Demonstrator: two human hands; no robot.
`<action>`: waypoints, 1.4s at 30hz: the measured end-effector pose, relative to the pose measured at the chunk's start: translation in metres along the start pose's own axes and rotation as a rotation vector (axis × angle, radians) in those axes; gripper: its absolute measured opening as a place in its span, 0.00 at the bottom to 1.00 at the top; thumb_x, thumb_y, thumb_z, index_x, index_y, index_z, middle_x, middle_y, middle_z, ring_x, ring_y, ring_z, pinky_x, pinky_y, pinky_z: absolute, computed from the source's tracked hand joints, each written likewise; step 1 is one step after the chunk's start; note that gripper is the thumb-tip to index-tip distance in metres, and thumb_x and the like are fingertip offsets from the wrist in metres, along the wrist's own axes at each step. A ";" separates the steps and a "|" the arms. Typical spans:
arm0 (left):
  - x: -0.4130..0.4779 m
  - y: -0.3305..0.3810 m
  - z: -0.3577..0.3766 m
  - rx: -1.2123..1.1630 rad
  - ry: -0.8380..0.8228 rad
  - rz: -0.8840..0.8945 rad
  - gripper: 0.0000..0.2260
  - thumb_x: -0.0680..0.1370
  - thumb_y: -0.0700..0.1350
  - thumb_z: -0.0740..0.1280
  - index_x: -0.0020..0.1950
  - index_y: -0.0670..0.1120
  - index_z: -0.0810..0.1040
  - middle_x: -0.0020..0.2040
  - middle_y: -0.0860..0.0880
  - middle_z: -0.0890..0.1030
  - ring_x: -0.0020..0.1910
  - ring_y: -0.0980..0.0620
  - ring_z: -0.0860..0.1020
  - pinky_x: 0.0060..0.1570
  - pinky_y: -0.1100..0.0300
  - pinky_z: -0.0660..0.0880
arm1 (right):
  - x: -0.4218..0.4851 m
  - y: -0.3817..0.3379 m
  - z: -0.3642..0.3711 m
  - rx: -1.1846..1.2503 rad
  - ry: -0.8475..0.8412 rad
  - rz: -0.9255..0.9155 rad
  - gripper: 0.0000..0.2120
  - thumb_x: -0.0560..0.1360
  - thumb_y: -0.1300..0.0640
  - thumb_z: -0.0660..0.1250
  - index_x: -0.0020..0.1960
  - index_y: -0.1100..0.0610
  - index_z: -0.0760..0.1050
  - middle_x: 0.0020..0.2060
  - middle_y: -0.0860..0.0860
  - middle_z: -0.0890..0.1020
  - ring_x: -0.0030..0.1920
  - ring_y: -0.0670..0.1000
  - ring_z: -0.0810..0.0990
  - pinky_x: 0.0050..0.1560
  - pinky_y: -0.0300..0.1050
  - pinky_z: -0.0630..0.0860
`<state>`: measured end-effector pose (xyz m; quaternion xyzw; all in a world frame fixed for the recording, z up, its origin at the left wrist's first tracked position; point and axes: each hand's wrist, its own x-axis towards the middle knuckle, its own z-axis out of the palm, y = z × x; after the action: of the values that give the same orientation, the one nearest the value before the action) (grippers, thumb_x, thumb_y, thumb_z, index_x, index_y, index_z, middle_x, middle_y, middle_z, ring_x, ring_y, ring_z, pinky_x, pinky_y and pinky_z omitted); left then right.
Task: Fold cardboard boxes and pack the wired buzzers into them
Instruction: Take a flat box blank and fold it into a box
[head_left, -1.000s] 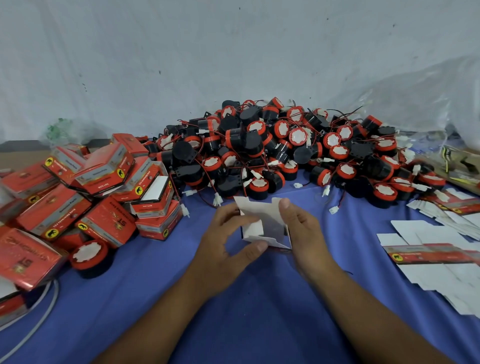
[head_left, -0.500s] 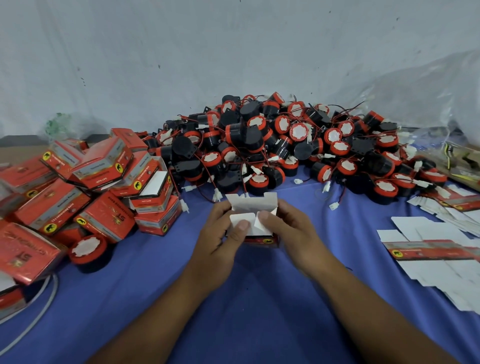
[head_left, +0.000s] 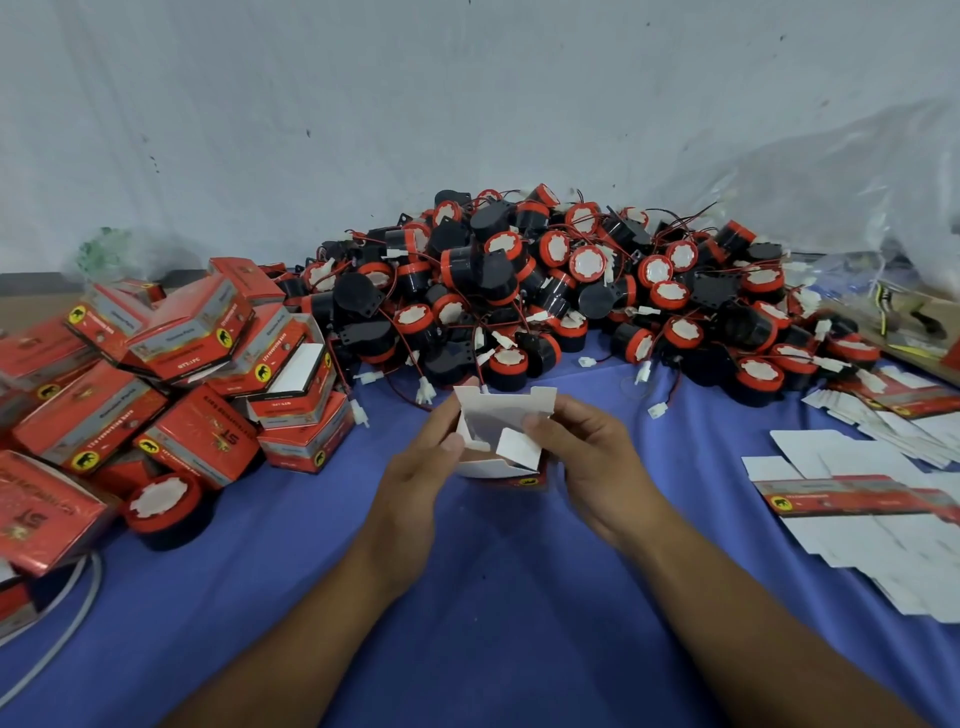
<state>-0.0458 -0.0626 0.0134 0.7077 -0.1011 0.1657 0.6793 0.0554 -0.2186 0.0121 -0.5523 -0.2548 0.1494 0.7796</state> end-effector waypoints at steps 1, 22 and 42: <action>0.000 -0.001 0.000 -0.012 0.010 -0.013 0.21 0.81 0.55 0.58 0.74 0.54 0.69 0.70 0.46 0.75 0.71 0.46 0.72 0.67 0.54 0.70 | -0.001 0.000 0.001 -0.092 0.028 -0.041 0.09 0.76 0.58 0.68 0.54 0.53 0.85 0.50 0.55 0.86 0.48 0.52 0.84 0.46 0.42 0.79; -0.001 0.012 0.013 -0.079 0.094 -0.028 0.14 0.81 0.48 0.61 0.63 0.58 0.79 0.61 0.48 0.82 0.61 0.46 0.80 0.56 0.50 0.79 | -0.008 -0.014 0.011 0.131 0.059 0.173 0.10 0.71 0.46 0.73 0.45 0.53 0.85 0.44 0.58 0.86 0.43 0.57 0.85 0.42 0.51 0.80; -0.009 0.004 0.029 0.491 -0.004 0.361 0.31 0.77 0.57 0.69 0.76 0.51 0.62 0.75 0.50 0.66 0.73 0.54 0.68 0.63 0.66 0.70 | -0.014 -0.020 0.019 0.139 0.175 0.097 0.04 0.69 0.56 0.72 0.42 0.57 0.82 0.38 0.57 0.83 0.38 0.55 0.80 0.41 0.49 0.76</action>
<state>-0.0526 -0.0926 0.0128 0.8218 -0.1838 0.3018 0.4470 0.0319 -0.2178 0.0323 -0.5196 -0.1480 0.1553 0.8270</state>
